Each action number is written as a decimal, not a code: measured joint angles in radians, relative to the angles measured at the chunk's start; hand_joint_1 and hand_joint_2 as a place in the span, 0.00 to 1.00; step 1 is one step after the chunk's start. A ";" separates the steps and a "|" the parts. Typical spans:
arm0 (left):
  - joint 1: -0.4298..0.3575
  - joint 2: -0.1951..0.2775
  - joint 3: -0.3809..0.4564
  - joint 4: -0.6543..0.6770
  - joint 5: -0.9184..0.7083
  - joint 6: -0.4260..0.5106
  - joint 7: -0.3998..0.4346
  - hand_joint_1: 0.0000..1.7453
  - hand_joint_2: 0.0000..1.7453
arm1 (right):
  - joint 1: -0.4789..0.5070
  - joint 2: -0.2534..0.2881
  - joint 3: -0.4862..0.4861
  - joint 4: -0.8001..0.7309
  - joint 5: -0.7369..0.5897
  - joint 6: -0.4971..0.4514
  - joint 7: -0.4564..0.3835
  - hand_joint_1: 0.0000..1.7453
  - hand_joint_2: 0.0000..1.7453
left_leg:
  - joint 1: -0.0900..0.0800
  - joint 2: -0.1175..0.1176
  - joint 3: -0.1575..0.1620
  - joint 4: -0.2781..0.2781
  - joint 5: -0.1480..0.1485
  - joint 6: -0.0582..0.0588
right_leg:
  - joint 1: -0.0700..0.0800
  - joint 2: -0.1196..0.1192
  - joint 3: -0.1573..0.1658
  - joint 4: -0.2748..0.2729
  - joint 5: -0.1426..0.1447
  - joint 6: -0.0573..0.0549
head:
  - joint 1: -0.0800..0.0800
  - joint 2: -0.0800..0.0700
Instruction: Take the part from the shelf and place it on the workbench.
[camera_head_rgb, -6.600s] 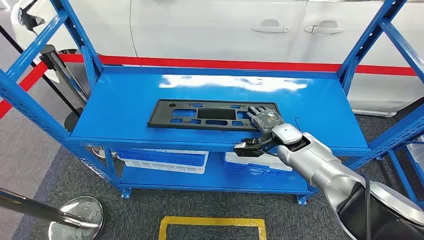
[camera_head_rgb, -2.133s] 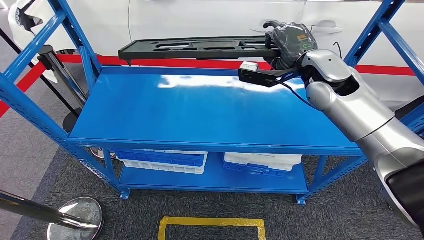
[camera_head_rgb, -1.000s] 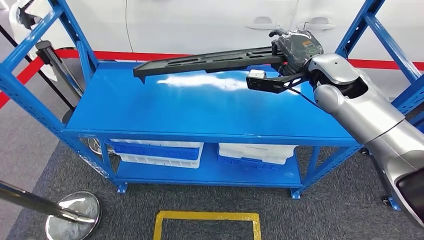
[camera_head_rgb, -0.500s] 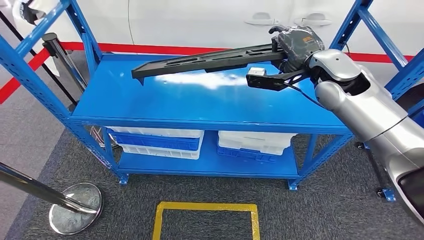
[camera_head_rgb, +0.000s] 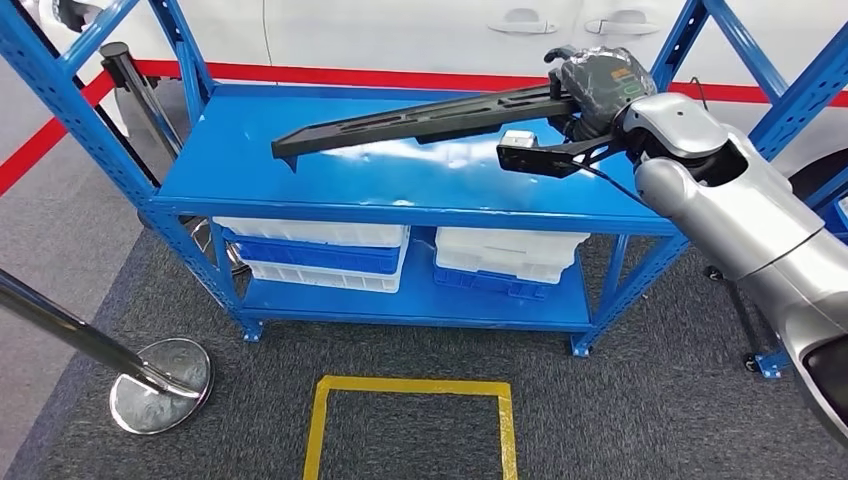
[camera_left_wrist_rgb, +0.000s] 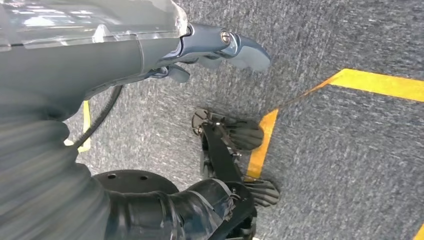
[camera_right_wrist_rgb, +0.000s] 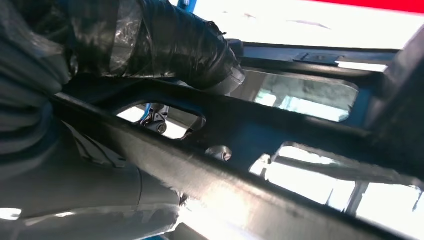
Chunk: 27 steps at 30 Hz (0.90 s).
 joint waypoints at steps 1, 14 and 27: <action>0.001 0.000 -0.001 0.000 0.000 0.000 -0.001 0.00 1.00 | -0.001 0.000 0.001 0.000 0.000 0.001 0.001 1.00 1.00 | 0.000 -0.001 -0.007 -0.003 0.007 0.005 | -0.001 0.000 -0.002 -0.004 0.009 0.007 | 0.000 0.000; 0.000 -0.002 -0.008 0.000 0.001 0.006 -0.004 0.00 1.00 | -0.005 -0.002 0.011 -0.002 -0.004 0.009 0.014 1.00 1.00 | -0.006 0.005 -0.146 -0.005 0.142 0.028 | 0.007 0.008 0.149 0.012 -0.131 0.003 | 0.000 0.000; 0.001 0.000 -0.013 0.000 0.003 0.007 -0.002 0.00 1.00 | -0.018 0.000 0.029 -0.001 -0.004 0.010 0.017 1.00 1.00 | 0.007 0.004 -0.192 0.267 -0.006 -0.024 | -0.003 -0.003 0.042 -0.036 -0.020 -0.027 | 0.000 0.000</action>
